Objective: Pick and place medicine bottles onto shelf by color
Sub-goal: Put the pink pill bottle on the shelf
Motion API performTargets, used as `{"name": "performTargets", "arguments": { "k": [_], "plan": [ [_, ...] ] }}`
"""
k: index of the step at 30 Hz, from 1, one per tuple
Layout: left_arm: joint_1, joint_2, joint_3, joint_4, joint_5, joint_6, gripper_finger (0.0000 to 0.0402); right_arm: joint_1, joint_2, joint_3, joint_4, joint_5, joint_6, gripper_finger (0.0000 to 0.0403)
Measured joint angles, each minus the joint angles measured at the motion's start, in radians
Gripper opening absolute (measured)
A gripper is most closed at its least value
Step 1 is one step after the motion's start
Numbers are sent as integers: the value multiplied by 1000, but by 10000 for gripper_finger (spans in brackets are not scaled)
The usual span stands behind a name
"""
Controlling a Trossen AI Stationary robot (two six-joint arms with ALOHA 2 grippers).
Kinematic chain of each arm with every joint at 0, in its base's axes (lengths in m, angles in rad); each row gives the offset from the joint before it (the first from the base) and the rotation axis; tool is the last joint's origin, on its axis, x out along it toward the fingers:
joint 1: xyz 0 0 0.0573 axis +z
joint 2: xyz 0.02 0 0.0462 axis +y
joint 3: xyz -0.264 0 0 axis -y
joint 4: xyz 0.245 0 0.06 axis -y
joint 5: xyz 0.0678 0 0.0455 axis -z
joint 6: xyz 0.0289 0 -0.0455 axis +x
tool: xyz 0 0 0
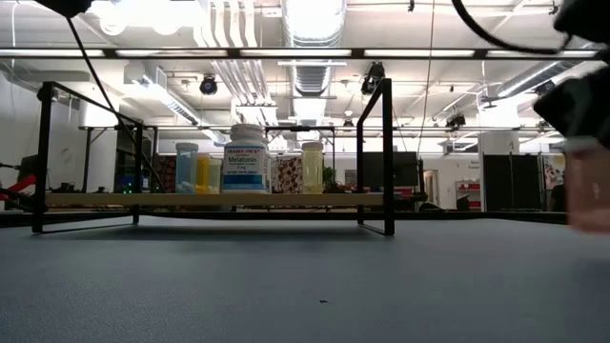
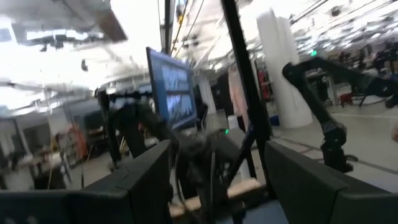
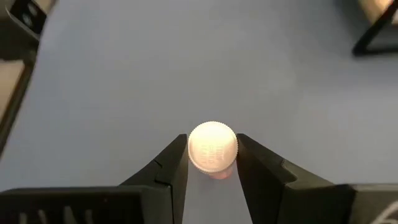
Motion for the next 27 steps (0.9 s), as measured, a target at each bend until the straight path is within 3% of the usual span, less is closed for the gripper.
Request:
{"name": "performTargets", "arguments": {
  "k": [12, 27],
  "plan": [
    [0, 22, 4, -192, -176, -263, 240, -169, -1, 155, 0, -7, -291, 111],
    [-3, 303, 181, -294, -186, -283, 240, -310, 87, 397, -1, -131, -635, 111]
  ]
}}
